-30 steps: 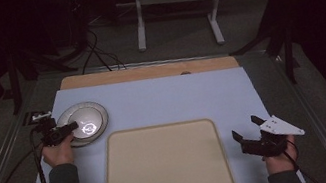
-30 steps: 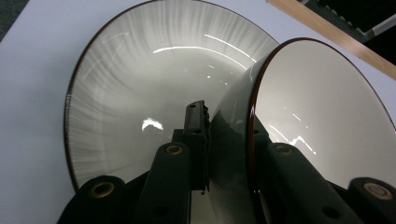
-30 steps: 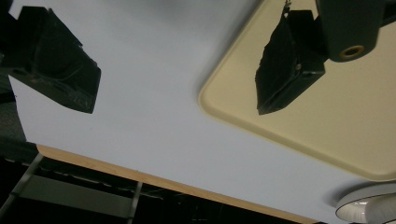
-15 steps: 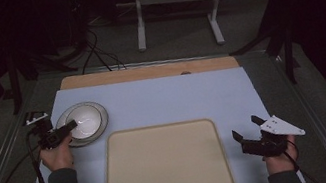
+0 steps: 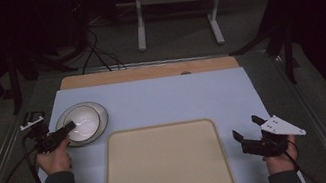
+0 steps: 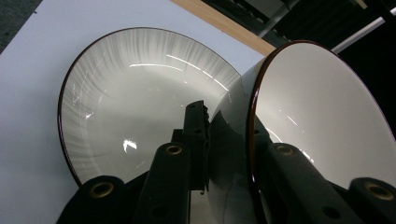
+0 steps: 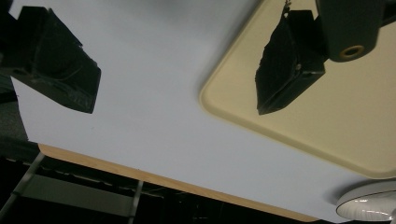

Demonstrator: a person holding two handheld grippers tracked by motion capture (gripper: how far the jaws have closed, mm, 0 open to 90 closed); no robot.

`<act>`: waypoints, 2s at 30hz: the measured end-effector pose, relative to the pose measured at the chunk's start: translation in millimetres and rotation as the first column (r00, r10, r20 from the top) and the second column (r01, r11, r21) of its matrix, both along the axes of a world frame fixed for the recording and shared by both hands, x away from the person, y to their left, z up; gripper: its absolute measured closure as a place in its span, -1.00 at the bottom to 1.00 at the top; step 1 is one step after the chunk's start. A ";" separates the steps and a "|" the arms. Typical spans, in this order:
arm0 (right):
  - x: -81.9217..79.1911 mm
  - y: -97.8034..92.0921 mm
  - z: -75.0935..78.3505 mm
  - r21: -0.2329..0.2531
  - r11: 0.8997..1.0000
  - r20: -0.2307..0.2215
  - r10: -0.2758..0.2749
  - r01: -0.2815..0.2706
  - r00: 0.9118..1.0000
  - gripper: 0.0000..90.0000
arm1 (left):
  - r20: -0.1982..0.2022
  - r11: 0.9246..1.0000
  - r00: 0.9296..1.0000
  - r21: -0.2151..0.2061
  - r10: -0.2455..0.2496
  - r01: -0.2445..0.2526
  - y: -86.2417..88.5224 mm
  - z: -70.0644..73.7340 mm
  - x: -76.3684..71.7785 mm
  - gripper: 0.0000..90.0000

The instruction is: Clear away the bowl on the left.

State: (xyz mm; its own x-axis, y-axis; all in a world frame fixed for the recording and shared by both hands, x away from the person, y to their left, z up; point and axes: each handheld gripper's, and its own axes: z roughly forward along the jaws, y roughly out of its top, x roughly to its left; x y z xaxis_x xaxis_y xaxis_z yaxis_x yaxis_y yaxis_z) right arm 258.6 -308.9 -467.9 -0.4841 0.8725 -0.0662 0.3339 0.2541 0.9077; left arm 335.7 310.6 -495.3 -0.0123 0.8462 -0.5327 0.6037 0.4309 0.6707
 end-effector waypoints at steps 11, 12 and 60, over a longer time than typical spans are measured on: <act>-0.3 -0.8 0.3 0.001 1.000 0.002 -0.001 0.001 1.000 -0.69 | 0.045 0.999 0.998 0.001 -0.034 0.034 1.6 10.6 -11.7 0.74; -0.3 -0.8 0.3 0.001 1.000 0.003 -0.001 0.001 1.000 -0.69 | 0.050 0.999 0.998 0.004 -0.038 0.038 1.5 11.3 -12.5 0.74; -0.6 -2.1 0.8 0.002 1.000 0.007 -0.002 0.002 1.000 -0.69 | 0.100 0.962 0.959 0.091 -0.264 0.256 -59.6 30.7 -48.3 0.74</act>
State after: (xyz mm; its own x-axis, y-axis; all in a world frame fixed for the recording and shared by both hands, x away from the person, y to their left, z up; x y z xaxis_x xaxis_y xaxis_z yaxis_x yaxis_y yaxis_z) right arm 258.1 -311.0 -467.1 -0.4822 0.8734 -0.0678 0.3277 0.2517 0.9106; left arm 287.4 251.0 -464.6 0.2687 0.8504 -0.4524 0.6089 0.2139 0.7638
